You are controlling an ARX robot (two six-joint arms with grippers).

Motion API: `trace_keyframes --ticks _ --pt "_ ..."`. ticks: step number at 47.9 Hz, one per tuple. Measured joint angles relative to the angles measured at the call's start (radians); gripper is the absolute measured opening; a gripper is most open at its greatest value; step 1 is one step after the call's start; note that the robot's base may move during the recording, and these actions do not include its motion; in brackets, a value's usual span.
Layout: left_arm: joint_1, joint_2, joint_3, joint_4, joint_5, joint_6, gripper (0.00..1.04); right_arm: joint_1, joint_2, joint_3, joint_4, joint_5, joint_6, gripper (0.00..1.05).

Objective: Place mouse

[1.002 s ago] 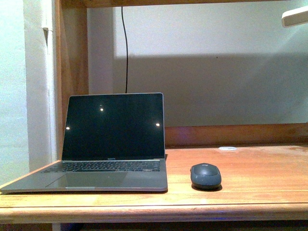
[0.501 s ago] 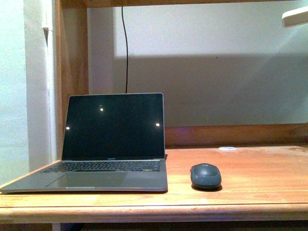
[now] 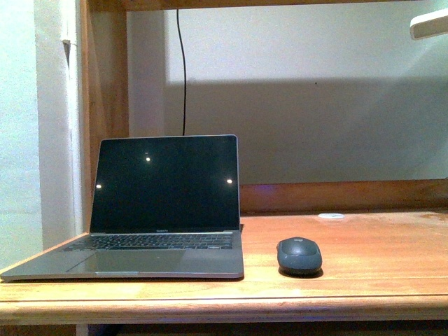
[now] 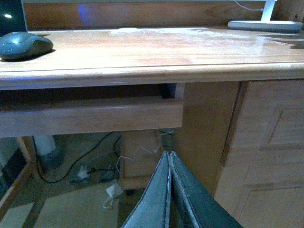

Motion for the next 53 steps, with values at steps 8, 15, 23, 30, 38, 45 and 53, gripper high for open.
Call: trace_keyframes --ticks 8,15,23,30,38,45,53 --pt "0.000 0.000 0.000 0.000 0.000 0.000 0.97 0.000 0.000 0.000 0.000 0.001 0.000 0.30" --pt "0.000 0.000 0.000 0.000 0.000 0.000 0.97 0.000 0.000 0.000 0.000 0.000 0.000 0.58" --pt "0.000 0.000 0.000 0.000 0.000 0.000 0.97 0.000 0.000 0.000 0.000 0.000 0.000 0.90" --pt "0.000 0.000 0.000 0.000 0.000 0.000 0.97 0.000 0.000 0.000 0.000 0.000 0.001 0.97" --pt "0.000 0.000 0.000 0.000 0.000 0.000 0.97 0.000 0.000 0.000 0.000 0.000 0.001 0.97" --pt "0.000 0.000 0.000 0.000 0.000 0.000 0.97 0.000 0.000 0.000 0.000 0.000 0.001 0.97" --pt "0.000 0.000 0.000 0.000 0.000 0.000 0.97 0.000 0.000 0.000 0.000 0.000 0.001 0.97"
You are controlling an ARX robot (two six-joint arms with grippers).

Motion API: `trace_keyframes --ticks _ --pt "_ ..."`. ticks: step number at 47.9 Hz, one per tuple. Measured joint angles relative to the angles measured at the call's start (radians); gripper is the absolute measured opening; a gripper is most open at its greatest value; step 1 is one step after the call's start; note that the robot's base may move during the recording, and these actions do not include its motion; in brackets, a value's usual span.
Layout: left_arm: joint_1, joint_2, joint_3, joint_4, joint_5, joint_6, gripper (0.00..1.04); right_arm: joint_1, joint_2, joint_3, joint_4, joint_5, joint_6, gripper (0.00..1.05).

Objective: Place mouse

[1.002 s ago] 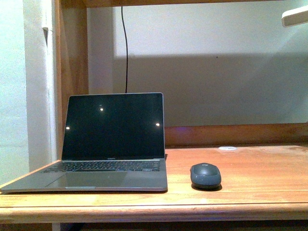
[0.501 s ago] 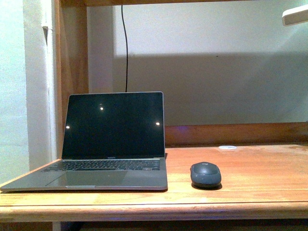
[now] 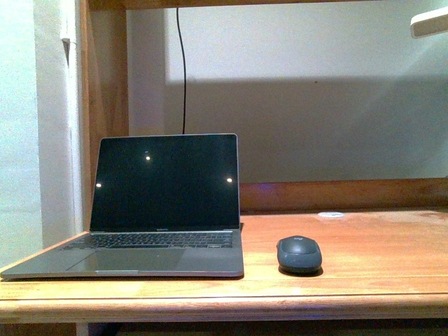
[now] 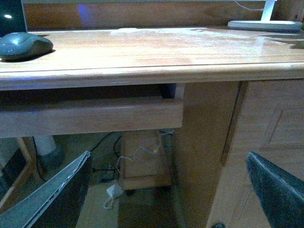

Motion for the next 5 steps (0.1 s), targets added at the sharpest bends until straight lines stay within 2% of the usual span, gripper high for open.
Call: trace_keyframes --ticks 5 --pt "0.000 0.000 0.000 0.000 0.000 0.000 0.97 0.000 0.000 0.000 0.000 0.000 0.000 0.97"
